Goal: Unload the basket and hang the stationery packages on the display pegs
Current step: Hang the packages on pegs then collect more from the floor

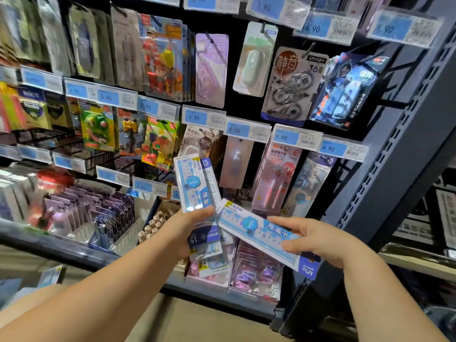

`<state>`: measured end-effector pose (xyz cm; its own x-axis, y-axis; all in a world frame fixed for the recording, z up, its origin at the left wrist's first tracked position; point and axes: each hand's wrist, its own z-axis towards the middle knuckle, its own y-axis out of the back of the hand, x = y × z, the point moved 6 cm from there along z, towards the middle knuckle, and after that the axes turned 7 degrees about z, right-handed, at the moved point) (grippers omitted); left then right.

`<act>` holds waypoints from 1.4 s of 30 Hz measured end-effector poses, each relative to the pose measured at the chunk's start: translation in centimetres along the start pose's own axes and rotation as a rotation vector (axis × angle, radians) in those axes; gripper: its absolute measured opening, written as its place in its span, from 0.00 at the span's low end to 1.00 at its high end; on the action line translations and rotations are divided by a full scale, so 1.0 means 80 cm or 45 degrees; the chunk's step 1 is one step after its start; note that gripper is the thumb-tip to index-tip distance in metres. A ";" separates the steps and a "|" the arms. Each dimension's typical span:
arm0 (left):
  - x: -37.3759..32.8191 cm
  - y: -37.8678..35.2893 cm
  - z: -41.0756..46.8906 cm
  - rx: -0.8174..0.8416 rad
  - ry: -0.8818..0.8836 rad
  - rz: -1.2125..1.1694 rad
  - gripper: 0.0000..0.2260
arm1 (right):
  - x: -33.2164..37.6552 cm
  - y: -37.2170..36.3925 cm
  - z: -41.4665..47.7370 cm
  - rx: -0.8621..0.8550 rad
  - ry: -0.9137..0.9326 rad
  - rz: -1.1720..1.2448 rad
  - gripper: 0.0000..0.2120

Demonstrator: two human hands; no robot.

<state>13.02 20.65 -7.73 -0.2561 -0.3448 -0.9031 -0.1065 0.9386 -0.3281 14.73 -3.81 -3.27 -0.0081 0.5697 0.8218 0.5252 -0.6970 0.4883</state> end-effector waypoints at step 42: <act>0.046 -0.058 -0.016 0.231 0.138 0.304 0.10 | -0.008 0.027 0.002 -1.336 0.458 1.268 0.16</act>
<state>11.36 15.02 -9.16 -0.3554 -0.1048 -0.9288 0.1393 0.9767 -0.1635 15.99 -5.57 -2.78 -0.3094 -0.3430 0.8869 -0.3941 -0.8026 -0.4478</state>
